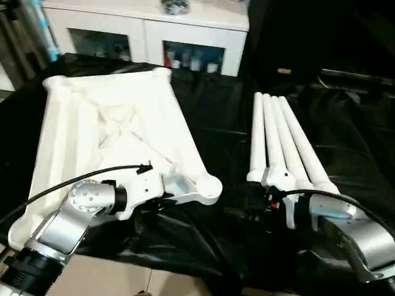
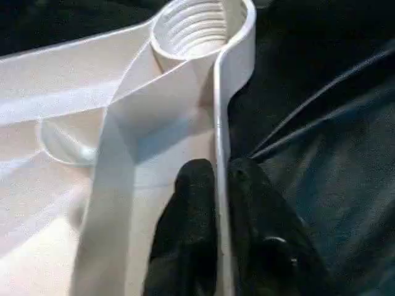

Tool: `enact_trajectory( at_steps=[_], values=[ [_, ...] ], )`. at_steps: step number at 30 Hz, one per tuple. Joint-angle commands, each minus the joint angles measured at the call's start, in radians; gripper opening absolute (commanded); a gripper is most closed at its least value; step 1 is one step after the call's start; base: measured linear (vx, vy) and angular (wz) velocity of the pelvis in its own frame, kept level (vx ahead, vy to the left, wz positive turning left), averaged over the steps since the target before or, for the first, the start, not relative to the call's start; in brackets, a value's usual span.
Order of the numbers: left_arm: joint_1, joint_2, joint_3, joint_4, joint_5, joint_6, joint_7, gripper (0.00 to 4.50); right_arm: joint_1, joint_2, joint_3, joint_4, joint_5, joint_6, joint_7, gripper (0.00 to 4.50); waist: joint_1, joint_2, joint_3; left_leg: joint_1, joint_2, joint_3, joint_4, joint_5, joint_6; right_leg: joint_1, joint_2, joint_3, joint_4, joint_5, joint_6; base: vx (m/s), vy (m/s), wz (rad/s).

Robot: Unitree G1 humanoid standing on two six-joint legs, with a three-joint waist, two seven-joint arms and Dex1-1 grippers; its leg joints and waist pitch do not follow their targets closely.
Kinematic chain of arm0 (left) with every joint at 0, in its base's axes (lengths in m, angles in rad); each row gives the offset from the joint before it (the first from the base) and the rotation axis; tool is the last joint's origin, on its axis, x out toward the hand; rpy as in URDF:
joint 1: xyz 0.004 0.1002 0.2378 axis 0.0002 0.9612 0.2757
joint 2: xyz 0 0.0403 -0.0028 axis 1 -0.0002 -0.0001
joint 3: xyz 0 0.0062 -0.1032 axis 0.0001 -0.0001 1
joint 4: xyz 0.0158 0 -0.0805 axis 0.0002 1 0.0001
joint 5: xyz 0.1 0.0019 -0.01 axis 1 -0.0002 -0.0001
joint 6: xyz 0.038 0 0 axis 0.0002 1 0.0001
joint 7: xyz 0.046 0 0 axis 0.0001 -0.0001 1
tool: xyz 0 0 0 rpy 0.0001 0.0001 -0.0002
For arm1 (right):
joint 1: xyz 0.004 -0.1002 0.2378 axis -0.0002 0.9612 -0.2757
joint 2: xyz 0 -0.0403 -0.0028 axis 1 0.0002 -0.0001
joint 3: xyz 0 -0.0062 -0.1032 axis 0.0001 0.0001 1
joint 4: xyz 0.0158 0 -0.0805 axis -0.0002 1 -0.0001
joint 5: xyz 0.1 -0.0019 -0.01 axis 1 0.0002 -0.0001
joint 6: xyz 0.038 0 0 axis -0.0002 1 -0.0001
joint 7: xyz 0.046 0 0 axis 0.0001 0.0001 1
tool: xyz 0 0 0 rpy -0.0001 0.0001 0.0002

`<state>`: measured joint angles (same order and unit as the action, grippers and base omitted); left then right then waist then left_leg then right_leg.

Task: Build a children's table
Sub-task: Move table base

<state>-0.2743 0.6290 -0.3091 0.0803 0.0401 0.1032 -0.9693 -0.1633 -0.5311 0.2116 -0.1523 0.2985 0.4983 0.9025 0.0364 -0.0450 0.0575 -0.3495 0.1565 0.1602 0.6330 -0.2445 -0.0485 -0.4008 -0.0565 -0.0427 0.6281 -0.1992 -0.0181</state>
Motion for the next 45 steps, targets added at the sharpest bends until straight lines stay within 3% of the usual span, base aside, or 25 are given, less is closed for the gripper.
enact_trajectory(
  at_steps=[1, 5, 7, 8, 9, 10, 12, 13, 14, 15, 16, 17, 18, 20, 22, 24, 26, 28, 35, 39, 42, 45],
  values=[
    [-0.012, 0.021, 0.025, 0.029, 0.020, -0.040, 0.020, 0.83, -0.003, -0.006, -0.007, -0.020, 0.005, 0.016, 0.001, 3.73, 0.002, 0.010, -0.052, 0.002, 0.074, -0.022, -0.092, -0.119, 0.034, 0.053, -0.089, 0.056, -0.072, -0.150, -0.245, 0.000, 0.000, 0.00],
    [0.020, 0.043, 0.088, -0.013, -0.071, -0.009, -0.052, 1.15, -0.006, 0.011, -0.025, -0.031, 0.031, 0.034, -0.012, 3.73, -0.001, 0.007, -0.049, -0.002, 0.073, -0.024, -0.097, -0.150, 0.015, 0.050, -0.091, 0.057, -0.079, -0.244, -0.213, 0.000, 0.000, 0.00],
    [0.049, 0.034, 0.141, -0.082, -0.164, 0.068, -0.077, 1.29, -0.015, 0.030, -0.042, -0.034, 0.039, 0.037, -0.040, 4.00, -0.003, -0.001, -0.050, -0.001, 0.074, -0.022, -0.096, -0.144, 0.006, 0.049, -0.094, 0.058, -0.076, -0.252, -0.217, 0.000, 0.000, 0.00],
    [0.066, 0.032, 0.165, -0.130, -0.217, 0.116, -0.087, 1.37, -0.024, 0.047, -0.053, -0.032, 0.040, 0.034, -0.064, 4.07, -0.001, 0.002, -0.050, -0.004, 0.074, -0.024, -0.095, -0.137, 0.004, 0.050, -0.099, 0.058, -0.073, -0.248, -0.224, 0.000, 0.000, 0.00],
    [0.082, 0.033, 0.181, -0.170, -0.261, 0.159, -0.093, 1.44, -0.035, 0.066, -0.065, -0.027, 0.044, 0.038, -0.089, 4.10, -0.003, -0.002, -0.049, -0.001, 0.073, -0.020, -0.095, -0.129, 0.002, 0.043, -0.093, 0.057, -0.074, -0.243, -0.232, 0.000, 0.000, 0.00],
    [0.082, 0.033, 0.181, -0.170, -0.261, 0.159, -0.093, 1.52, -0.035, 0.066, -0.065, -0.027, 0.044, 0.038, -0.089, 4.20, -0.001, 0.001, -0.049, 0.001, 0.072, -0.020, -0.095, -0.129, 0.003, 0.042, -0.090, 0.056, -0.073, -0.243, -0.234, 0.000, 0.000, 0.00],
    [0.101, 0.026, 0.197, -0.201, -0.314, 0.186, -0.080, 1.62, -0.089, 0.124, -0.095, 0.021, 0.018, 0.071, -0.200, 4.36, -0.003, 0.000, -0.048, 0.001, 0.070, -0.019, -0.097, -0.111, 0.004, 0.040, -0.085, 0.055, -0.071, -0.223, -0.231, 0.000, 0.000, 0.00],
    [0.105, 0.007, 0.211, -0.217, -0.337, 0.206, -0.052, 1.62, -0.152, 0.191, -0.142, 0.091, -0.001, 0.102, -0.327, 4.36, -0.004, 0.000, -0.049, 0.001, 0.069, -0.019, -0.097, -0.106, 0.000, 0.041, -0.084, 0.054, -0.069, -0.221, -0.229, 0.000, 0.000, 0.00],
    [0.105, 0.007, 0.211, -0.217, -0.337, 0.206, -0.052, 1.83, -0.152, 0.191, -0.142, 0.091, -0.001, 0.102, -0.327, 4.50, -0.009, -0.005, -0.049, -0.001, 0.065, -0.018, -0.098, -0.105, -0.008, 0.038, -0.084, 0.055, -0.070, -0.235, -0.230, 0.000, 0.000, 0.00],
    [0.093, -0.014, 0.215, -0.215, -0.325, 0.206, -0.016, 1.87, -0.236, 0.274, -0.219, 0.191, -0.007, 0.166, -0.500, 4.50, -0.007, 0.001, -0.051, 0.005, 0.065, -0.017, -0.098, -0.097, -0.021, 0.036, -0.084, 0.056, -0.071, -0.238, -0.223, 0.000, 0.000, 0.00],
    [0.088, -0.024, 0.216, -0.217, -0.317, 0.214, -0.004, 1.90, -0.267, 0.302, -0.252, 0.231, 0.000, 0.196, -0.559, 4.50, -0.010, 0.002, -0.052, 0.008, 0.063, -0.015, -0.096, -0.100, -0.028, 0.031, -0.082, 0.057, -0.071, -0.235, -0.225, 0.000, 0.000, 0.00],
    [0.086, -0.027, 0.216, -0.218, -0.316, 0.216, -0.002, 1.95, -0.277, 0.308, -0.260, 0.244, -0.002, 0.204, -0.578, 4.50, -0.006, -0.004, -0.056, 0.006, 0.062, -0.015, -0.097, -0.076, -0.038, 0.040, -0.080, 0.055, -0.065, -0.201, -0.219, 0.000, 0.000, 0.00],
    [0.076, -0.050, 0.217, -0.230, -0.332, 0.232, 0.003, 2.06, -0.317, 0.326, -0.281, 0.305, -0.014, 0.231, -0.639, 4.50, -0.005, -0.010, -0.056, 0.013, 0.062, -0.007, -0.095, -0.060, -0.039, 0.032, -0.074, 0.056, -0.064, -0.154, -0.216, 0.000, 0.000, 0.00],
    [0.071, -0.064, 0.219, -0.246, -0.350, 0.251, 0.004, 2.18, -0.339, 0.330, -0.282, 0.339, -0.029, 0.244, -0.665, 4.50, 0.002, -0.005, -0.060, 0.016, 0.061, 0.000, -0.094, -0.036, -0.038, 0.036, -0.073, 0.055, -0.058, -0.089, -0.219, 0.000, 0.000, 0.00],
    [0.062, -0.072, 0.204, -0.276, -0.372, 0.285, 0.008, 2.31, -0.400, 0.351, -0.301, 0.434, -0.052, 0.272, -0.743, 4.50, 0.001, -0.022, -0.063, 0.004, 0.060, 0.000, -0.095, -0.003, -0.034, 0.048, -0.073, 0.054, -0.051, -0.043, -0.218, 0.000, 0.000, 0.00],
    [0.054, -0.078, 0.186, -0.291, -0.382, 0.301, 0.012, 2.59, -0.473, 0.377, -0.328, 0.547, -0.059, 0.280, -0.799, 4.50, -0.002, -0.015, -0.061, 0.006, 0.060, 0.000, -0.095, -0.011, -0.047, 0.046, -0.076, 0.054, -0.052, -0.060, -0.219, 0.000, 0.000, 0.00],
    [0.049, -0.078, 0.181, -0.295, -0.384, 0.306, 0.007, 2.71, -0.510, 0.379, -0.323, 0.604, -0.074, 0.286, -0.816, 4.50, -0.006, -0.021, -0.061, 0.001, 0.060, 0.000, -0.095, -0.018, -0.053, 0.051, -0.077, 0.054, -0.051, -0.068, -0.213, 0.000, 0.000, 0.00],
    [0.043, -0.077, 0.175, -0.299, -0.380, 0.315, -0.002, 2.80, -0.562, 0.384, -0.319, 0.680, -0.084, 0.292, -0.839, 4.50, -0.006, -0.020, -0.061, 0.001, 0.059, 0.001, -0.094, -0.019, -0.049, 0.051, -0.077, 0.055, -0.051, -0.068, -0.206, 0.000, 0.000, 0.00],
    [0.043, -0.073, 0.176, -0.324, -0.391, 0.336, 0.002, 3.44, -0.614, 0.399, -0.315, 0.763, -0.089, 0.327, -0.840, 4.50, -0.002, -0.025, -0.062, 0.003, 0.062, 0.003, -0.094, 0.006, -0.040, 0.052, -0.073, 0.053, -0.045, -0.019, -0.210, 0.000, 0.000, 0.00],
    [0.048, -0.067, 0.174, -0.338, -0.397, 0.347, 0.003, 3.72, -0.641, 0.399, -0.326, 0.831, -0.095, 0.361, -0.877, 4.50, -0.002, -0.024, -0.059, 0.004, 0.062, 0.003, -0.096, -0.034, -0.059, 0.049, -0.074, 0.054, -0.052, -0.084, -0.197, 0.000, 0.000, 0.00],
    [0.050, -0.064, 0.174, -0.344, -0.398, 0.348, 0.000, 4.06, -0.650, 0.398, -0.333, 0.849, -0.094, 0.361, -0.885, 4.50, -0.001, -0.025, -0.060, 0.005, 0.062, 0.003, -0.096, -0.041, -0.071, 0.048, -0.073, 0.053, -0.050, -0.076, -0.189, 0.000, 0.000, 0.00],
    [0.049, -0.060, 0.172, -0.348, -0.403, 0.356, -0.004, 4.06, -0.664, 0.397, -0.342, 0.872, -0.093, 0.377, -0.894, 4.50, -0.001, -0.026, -0.061, 0.003, 0.061, 0.003, -0.096, -0.037, -0.070, 0.050, -0.073, 0.053, -0.050, -0.071, -0.186, 0.000, 0.000, 0.00]
  ],
)
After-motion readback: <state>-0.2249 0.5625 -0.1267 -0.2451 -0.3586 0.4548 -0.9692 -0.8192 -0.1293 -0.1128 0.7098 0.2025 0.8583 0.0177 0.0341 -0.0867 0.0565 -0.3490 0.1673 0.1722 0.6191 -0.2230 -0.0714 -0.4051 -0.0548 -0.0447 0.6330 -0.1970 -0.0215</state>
